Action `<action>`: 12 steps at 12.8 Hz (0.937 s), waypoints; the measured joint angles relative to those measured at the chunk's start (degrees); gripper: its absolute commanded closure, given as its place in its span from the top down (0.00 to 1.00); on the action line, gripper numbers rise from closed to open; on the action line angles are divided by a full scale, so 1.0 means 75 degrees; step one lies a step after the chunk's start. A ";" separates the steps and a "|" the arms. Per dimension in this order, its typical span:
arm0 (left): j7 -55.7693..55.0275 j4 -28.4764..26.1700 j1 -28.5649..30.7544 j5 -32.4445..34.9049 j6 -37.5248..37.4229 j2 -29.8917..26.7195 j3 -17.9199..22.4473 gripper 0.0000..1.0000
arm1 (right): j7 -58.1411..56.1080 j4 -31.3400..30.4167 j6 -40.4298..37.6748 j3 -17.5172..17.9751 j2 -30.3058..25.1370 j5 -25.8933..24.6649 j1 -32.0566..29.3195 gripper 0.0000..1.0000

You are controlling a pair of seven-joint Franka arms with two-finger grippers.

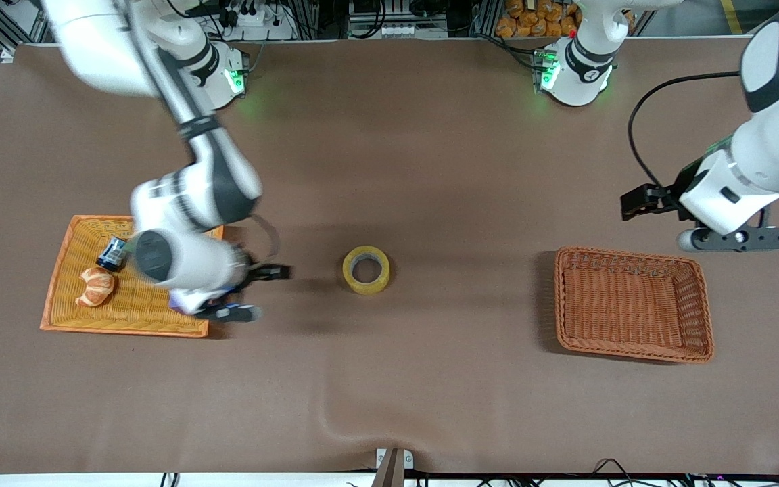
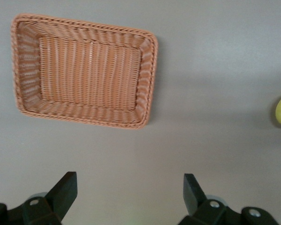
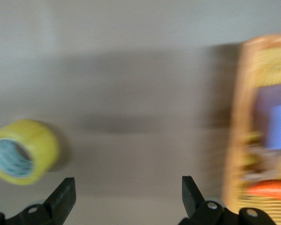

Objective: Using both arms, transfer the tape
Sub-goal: 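Retract the right gripper while the left gripper reaches the tape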

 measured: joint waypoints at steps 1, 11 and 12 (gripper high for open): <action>-0.0231 -0.0060 -0.0149 0.0000 0.0114 0.0079 -0.0021 1.00 | -0.0415 -0.0035 -0.0101 -0.0001 -0.0091 -0.0002 -0.0425 1.00; -0.4326 -0.2357 -0.2823 -0.0007 0.4099 0.0735 -0.0135 1.00 | -0.2330 -0.2145 -0.0191 0.0009 -0.2375 -0.0978 -0.1989 1.00; -0.4970 -0.2213 -0.3259 -0.0007 0.4482 0.1071 -0.0136 1.00 | -0.2341 -0.2350 -0.0270 0.0029 -0.2826 -0.1324 -0.1988 1.00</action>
